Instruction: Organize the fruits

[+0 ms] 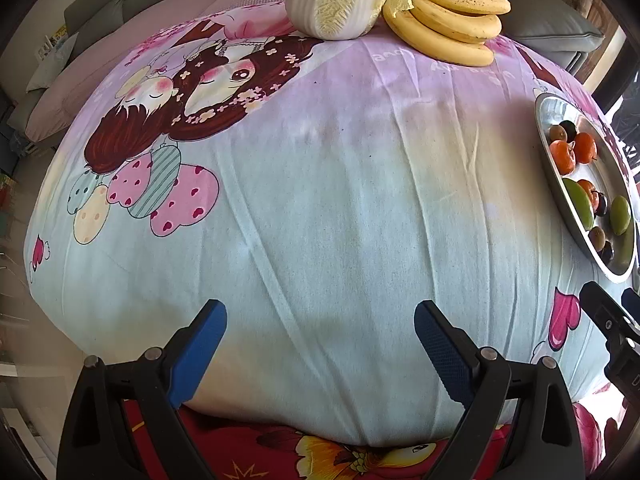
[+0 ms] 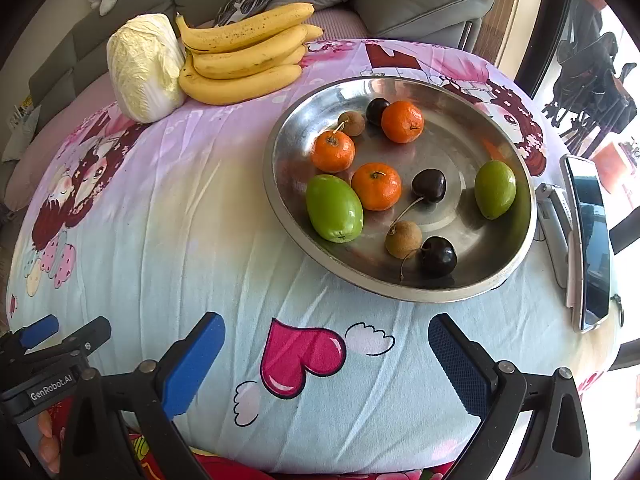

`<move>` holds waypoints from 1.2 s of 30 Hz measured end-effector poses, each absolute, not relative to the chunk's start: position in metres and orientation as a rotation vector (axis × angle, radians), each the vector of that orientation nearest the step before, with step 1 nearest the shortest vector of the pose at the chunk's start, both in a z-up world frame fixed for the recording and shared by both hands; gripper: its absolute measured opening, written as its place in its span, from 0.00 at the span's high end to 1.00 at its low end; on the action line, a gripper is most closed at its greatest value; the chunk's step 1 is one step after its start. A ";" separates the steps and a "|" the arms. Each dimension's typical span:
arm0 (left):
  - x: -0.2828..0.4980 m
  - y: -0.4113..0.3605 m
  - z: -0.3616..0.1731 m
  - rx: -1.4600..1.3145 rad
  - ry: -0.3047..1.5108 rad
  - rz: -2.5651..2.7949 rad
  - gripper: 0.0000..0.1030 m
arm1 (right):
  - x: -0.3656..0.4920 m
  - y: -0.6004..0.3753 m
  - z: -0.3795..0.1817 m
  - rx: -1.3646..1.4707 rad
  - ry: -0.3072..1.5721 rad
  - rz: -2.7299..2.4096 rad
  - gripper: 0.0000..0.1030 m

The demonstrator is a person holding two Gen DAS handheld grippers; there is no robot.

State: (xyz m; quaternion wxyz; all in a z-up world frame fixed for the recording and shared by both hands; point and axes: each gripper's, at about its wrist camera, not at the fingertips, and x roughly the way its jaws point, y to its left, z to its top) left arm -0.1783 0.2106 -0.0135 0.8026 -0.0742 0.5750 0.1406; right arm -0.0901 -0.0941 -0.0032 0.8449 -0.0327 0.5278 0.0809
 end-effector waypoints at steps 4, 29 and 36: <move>-0.171 0.216 -0.006 -0.133 1.230 0.292 0.08 | -0.090 -0.094 -0.003 -0.070 1.115 0.166 0.00; -0.166 0.203 0.011 -0.089 1.178 0.322 0.08 | -0.091 -0.093 -0.004 -0.083 1.117 0.162 0.00; -0.169 0.198 0.006 -0.086 1.175 0.334 0.08 | -0.091 -0.093 -0.005 -0.081 1.121 0.160 0.00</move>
